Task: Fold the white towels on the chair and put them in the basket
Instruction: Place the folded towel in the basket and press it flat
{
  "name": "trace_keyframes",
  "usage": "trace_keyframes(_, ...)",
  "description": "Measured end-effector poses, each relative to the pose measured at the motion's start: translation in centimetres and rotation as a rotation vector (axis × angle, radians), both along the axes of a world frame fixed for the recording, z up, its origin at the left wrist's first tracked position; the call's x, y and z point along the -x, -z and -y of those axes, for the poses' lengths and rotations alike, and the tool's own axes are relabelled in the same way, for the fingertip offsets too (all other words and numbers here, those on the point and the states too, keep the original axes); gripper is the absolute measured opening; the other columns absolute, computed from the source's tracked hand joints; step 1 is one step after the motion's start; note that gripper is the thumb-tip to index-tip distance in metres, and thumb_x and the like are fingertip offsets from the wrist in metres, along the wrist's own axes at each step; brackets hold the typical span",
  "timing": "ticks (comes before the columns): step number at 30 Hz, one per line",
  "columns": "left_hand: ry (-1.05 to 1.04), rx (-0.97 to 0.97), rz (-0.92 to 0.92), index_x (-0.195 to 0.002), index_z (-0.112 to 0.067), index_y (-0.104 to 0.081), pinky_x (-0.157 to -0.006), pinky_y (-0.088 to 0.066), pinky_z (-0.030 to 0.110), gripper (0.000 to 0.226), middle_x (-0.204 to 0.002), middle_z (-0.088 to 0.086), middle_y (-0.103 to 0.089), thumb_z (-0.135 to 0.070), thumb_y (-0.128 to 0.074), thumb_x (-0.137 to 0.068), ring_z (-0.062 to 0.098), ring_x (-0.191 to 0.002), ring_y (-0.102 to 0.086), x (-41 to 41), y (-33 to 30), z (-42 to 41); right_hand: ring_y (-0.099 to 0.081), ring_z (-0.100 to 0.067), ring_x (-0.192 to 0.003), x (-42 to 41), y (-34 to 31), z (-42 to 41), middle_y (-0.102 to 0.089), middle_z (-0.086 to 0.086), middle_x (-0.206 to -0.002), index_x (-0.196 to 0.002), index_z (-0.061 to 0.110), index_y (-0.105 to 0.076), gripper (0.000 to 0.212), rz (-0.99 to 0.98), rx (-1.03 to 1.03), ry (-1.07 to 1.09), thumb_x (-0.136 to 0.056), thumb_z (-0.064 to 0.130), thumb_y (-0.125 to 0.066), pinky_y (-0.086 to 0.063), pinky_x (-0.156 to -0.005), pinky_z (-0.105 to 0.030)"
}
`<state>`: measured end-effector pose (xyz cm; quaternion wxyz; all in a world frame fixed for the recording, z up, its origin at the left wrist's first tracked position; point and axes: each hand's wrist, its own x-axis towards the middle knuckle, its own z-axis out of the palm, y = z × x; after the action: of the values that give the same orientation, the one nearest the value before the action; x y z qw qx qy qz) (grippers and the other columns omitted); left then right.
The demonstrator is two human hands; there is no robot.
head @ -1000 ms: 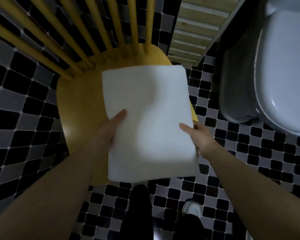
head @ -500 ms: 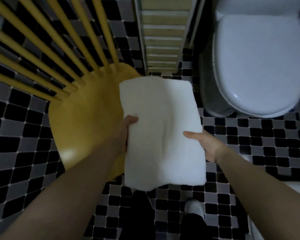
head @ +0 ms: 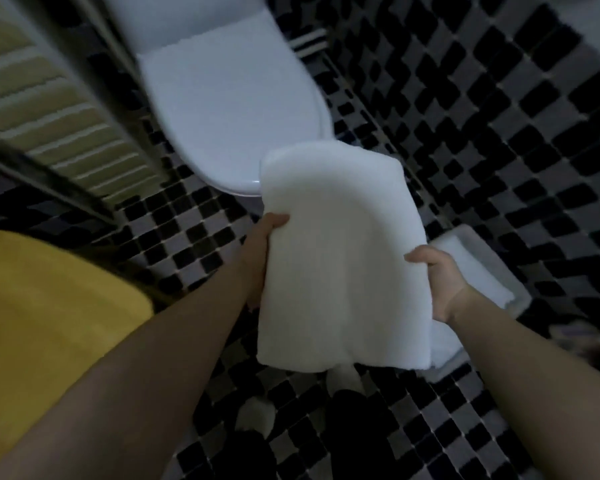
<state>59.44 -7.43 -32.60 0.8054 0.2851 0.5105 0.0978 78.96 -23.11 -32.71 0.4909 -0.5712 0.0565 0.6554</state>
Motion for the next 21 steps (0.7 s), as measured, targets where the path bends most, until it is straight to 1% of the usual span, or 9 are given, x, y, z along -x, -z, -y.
trace_keyframes(3, 0.130, -0.002, -0.013, -0.089, -0.014, -0.063, -0.063, -0.049, 0.030, 0.023, -0.080, 0.011, -0.066, -0.028, -0.045, -0.090, 0.026, -0.068, -0.059, -6.2, 4.9, 4.2, -0.063, -0.031, -0.071, -3.0, 4.0, 6.0, -0.071, -0.012, -0.076, -0.095, 0.009, -0.067, 0.033, 0.008, 0.055, 0.144, -0.070, 0.013, -0.046, -0.047, -0.072, -0.041)
trace_keyframes(5, 0.239, 0.021, -0.005, -0.085, -0.015, -0.063, -0.063, -0.049, 0.031, 0.020, -0.072, 0.008, -0.068, -0.027, -0.047, -0.090, 0.026, -0.066, -0.059, -10.2, 8.7, 7.2, -0.061, -0.032, -0.076, -5.0, 7.8, 10.1, -0.069, -0.013, -0.082, -0.095, 0.009, -0.068, 0.042, 0.019, 0.098, 0.250, -0.057, 0.011, -0.050, -0.047, -0.076, -0.042)
trace_keyframes(7, 0.340, 0.037, -0.009, -0.083, -0.015, -0.063, -0.062, -0.048, 0.031, 0.020, -0.066, 0.006, -0.069, -0.026, -0.048, -0.089, 0.025, -0.065, -0.059, -14.1, 12.5, 9.9, -0.058, -0.034, -0.085, -6.8, 12.1, 13.9, -0.065, -0.014, -0.093, -0.104, 0.010, -0.065, 0.058, 0.053, 0.126, 0.359, -0.046, 0.009, -0.056, -0.046, -0.081, -0.046)
trace_keyframes(9, 0.430, 0.024, -0.003, -0.085, -0.014, -0.062, -0.062, -0.048, 0.030, 0.019, -0.075, 0.008, -0.067, -0.026, -0.048, -0.090, 0.025, -0.068, -0.059, -17.9, 16.3, 12.1, -0.056, -0.036, -0.091, -8.4, 16.1, 17.1, -0.063, -0.015, -0.099, -0.115, 0.010, -0.061, 0.069, 0.093, 0.140, 0.464, -0.047, 0.010, -0.055, -0.044, -0.084, -0.049)
trace_keyframes(11, 0.501, -0.010, 0.011, -0.091, -0.014, -0.063, -0.065, -0.049, 0.030, 0.021, -0.082, 0.009, -0.066, -0.029, -0.048, -0.089, 0.025, -0.071, -0.060, -21.0, 20.0, 13.7, -0.056, -0.036, -0.092, -9.5, 19.7, 19.4, -0.062, -0.015, -0.100, -0.118, 0.009, -0.059, 0.064, 0.109, 0.143, 0.557, -0.055, 0.010, -0.047, -0.043, -0.085, -0.049)
trace_keyframes(14, 0.612, -0.063, 0.038, -0.100, -0.015, -0.064, -0.072, -0.049, 0.034, 0.027, -0.089, 0.011, -0.066, -0.034, -0.049, -0.088, 0.028, -0.078, -0.060, -25.4, 25.1, 16.1, -0.055, -0.037, -0.091, -11.2, 24.8, 21.9, -0.061, -0.015, -0.099, -0.111, 0.009, -0.063, 0.059, 0.147, 0.178, 0.727, -0.055, 0.011, -0.044, -0.044, -0.083, -0.048)
trace_keyframes(17, 0.685, -0.141, 0.048, -0.090, -0.016, -0.061, -0.067, -0.046, 0.032, 0.022, -0.082, 0.010, -0.062, -0.032, -0.046, -0.091, 0.026, -0.072, -0.057, -29.3, 29.6, 17.6, -0.056, -0.036, -0.081, -13.0, 29.7, 23.2, -0.062, -0.015, -0.089, -0.097, 0.007, -0.063, 0.046, 0.170, 0.235, 0.826, -0.054, 0.012, -0.046, -0.046, -0.077, -0.042)
trace_keyframes(19, 0.722, -0.211, -0.057, -0.092, -0.013, -0.059, -0.061, -0.045, 0.029, 0.021, -0.080, 0.010, -0.060, -0.030, -0.047, -0.091, 0.024, -0.069, -0.056, -32.0, 32.5, 18.5, -0.056, -0.034, -0.075, -14.3, 32.5, 23.7, -0.061, -0.016, -0.083, -0.094, 0.004, -0.060, 0.031, 0.136, 0.333, 0.821, -0.069, 0.013, -0.047, -0.047, -0.072, -0.038)
trace_keyframes(21, 0.917, -0.434, -0.213, -0.106, -0.007, -0.056, -0.071, -0.047, 0.033, 0.023, -0.096, 0.015, -0.061, -0.021, -0.043, -0.095, 0.028, -0.085, -0.060, -33.4, 35.2, 18.9, -0.056, -0.032, -0.075, -15.1, 34.2, 23.5, -0.060, -0.016, -0.083, -0.092, 0.004, -0.058, 0.019, 0.116, 0.449, 0.755, -0.078, 0.012, -0.048, -0.048, -0.073, -0.038)
